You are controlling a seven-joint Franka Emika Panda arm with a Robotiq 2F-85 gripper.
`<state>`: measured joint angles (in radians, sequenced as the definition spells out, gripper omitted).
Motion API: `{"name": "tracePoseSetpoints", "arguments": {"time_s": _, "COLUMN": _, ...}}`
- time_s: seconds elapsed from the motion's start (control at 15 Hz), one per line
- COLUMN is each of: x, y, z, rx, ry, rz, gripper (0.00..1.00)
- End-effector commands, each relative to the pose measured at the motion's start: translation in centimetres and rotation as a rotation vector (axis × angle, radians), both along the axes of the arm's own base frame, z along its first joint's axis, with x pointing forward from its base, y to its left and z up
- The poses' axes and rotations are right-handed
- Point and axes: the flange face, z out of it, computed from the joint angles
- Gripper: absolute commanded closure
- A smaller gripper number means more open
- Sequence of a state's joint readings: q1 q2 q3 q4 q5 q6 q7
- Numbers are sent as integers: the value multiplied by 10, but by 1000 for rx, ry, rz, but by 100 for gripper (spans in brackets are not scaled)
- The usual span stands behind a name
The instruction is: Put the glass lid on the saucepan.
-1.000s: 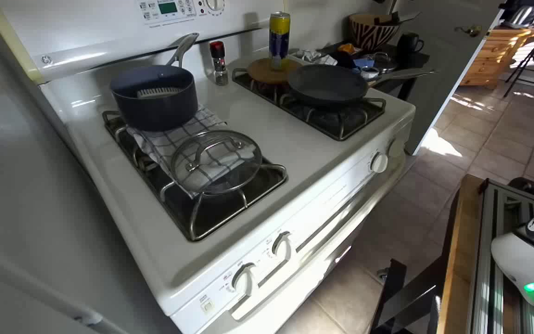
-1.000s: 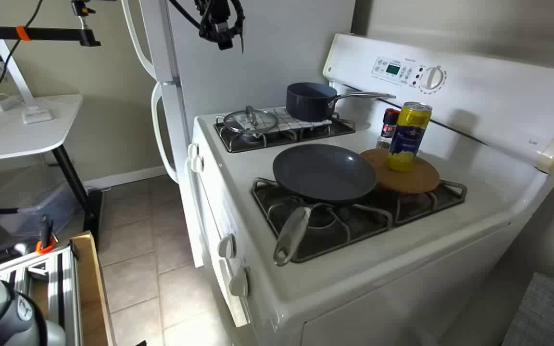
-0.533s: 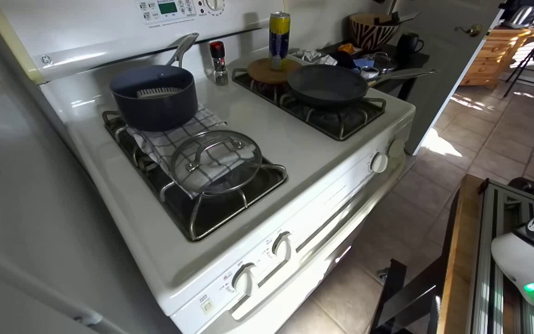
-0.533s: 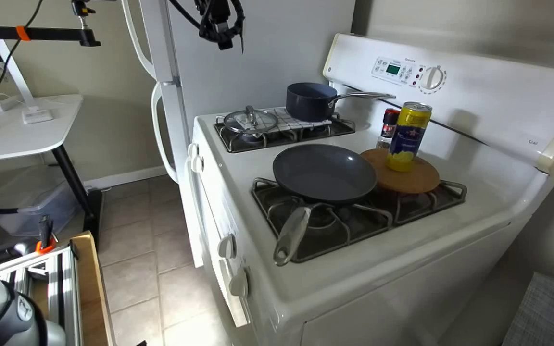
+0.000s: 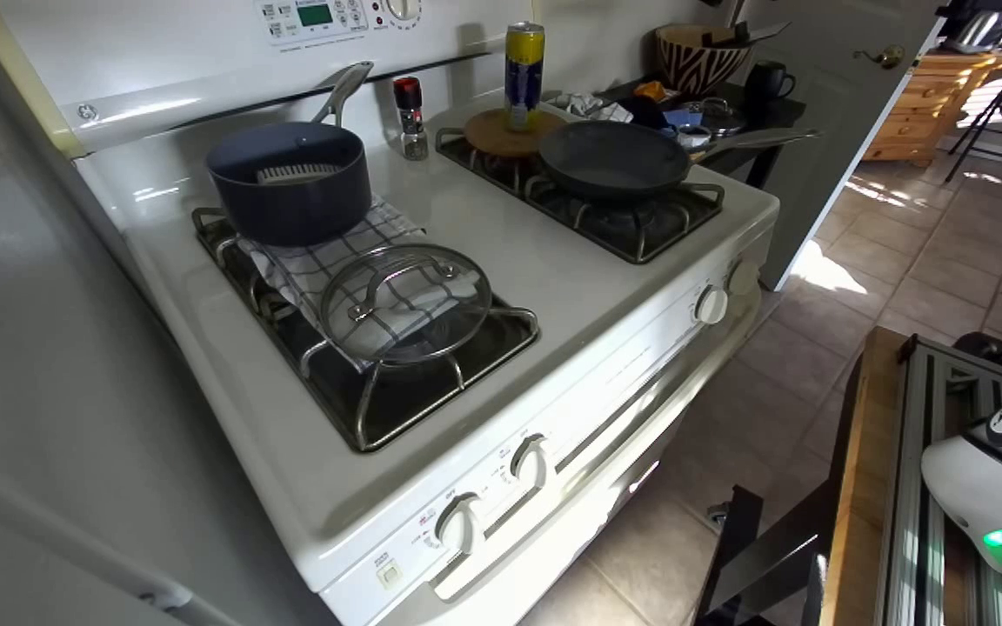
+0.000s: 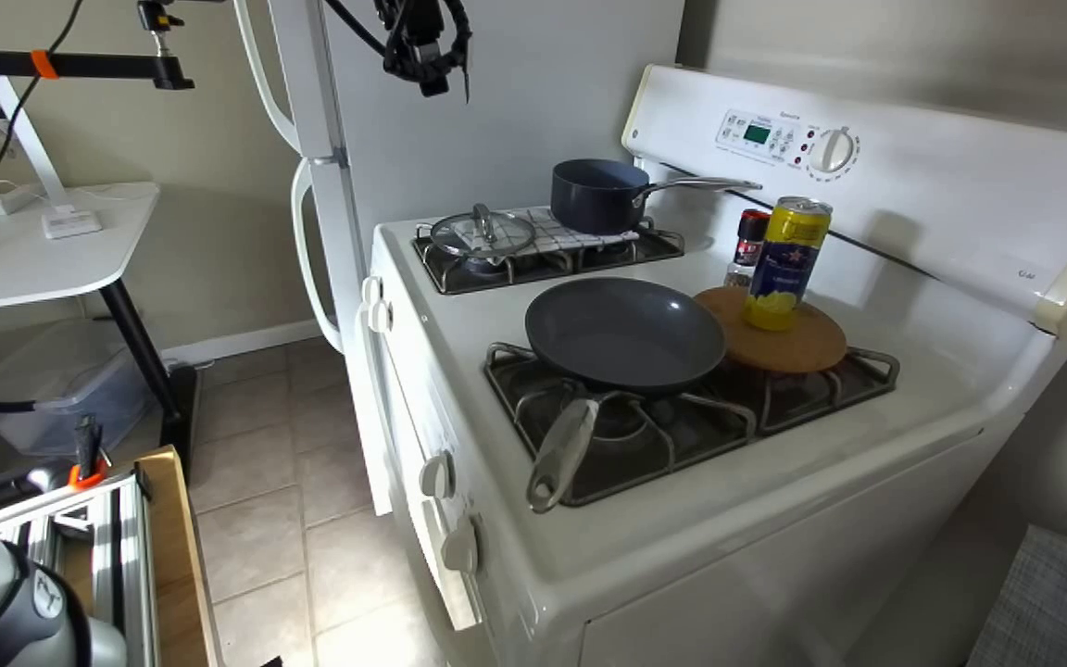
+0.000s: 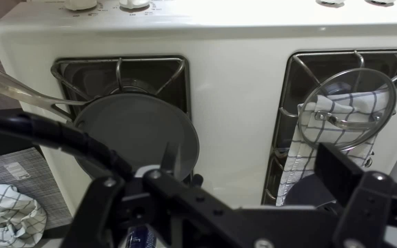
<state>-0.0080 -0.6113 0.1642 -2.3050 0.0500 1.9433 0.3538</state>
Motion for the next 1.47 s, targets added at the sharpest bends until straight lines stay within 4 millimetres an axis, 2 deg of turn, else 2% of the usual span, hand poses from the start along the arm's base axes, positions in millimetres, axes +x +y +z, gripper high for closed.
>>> {"name": "tracePoseSetpoints", "arguments": {"time_s": 0.0, "x": 0, "y": 0, "z": 1, "rx": 0, "ry": 1, "rz": 0, "gripper": 0}}
{"name": "tracePoseSetpoints", "arguments": {"time_s": 0.6, "x": 0, "y": 0, "z": 1, "rx": 0, "ry": 1, "rz": 0, "gripper": 0}}
{"name": "tracePoseSetpoints", "arguments": {"time_s": 0.87, "x": -22, "y": 23, "z": -15, "rx": 36, "ry": -98, "rz": 54, "gripper": 0}}
{"name": "tracePoseSetpoints", "arguments": {"time_s": 1.07, "x": -11, "y": 38, "z": -25, "rx": 57, "ry": -176, "rz": 181, "gripper": 0}}
{"name": "tracePoseSetpoints", "arguments": {"time_s": 1.2, "x": 0, "y": 35, "z": -30, "rx": 49, "ry": -218, "rz": 233, "gripper": 0}}
{"name": "tracePoseSetpoints", "arguments": {"time_s": 1.27, "x": -5, "y": 39, "z": -22, "rx": 34, "ry": -188, "rz": 190, "gripper": 0}}
{"name": "tracePoseSetpoints", "arguments": {"time_s": 1.4, "x": 0, "y": 36, "z": -26, "rx": 32, "ry": -206, "rz": 214, "gripper": 0}}
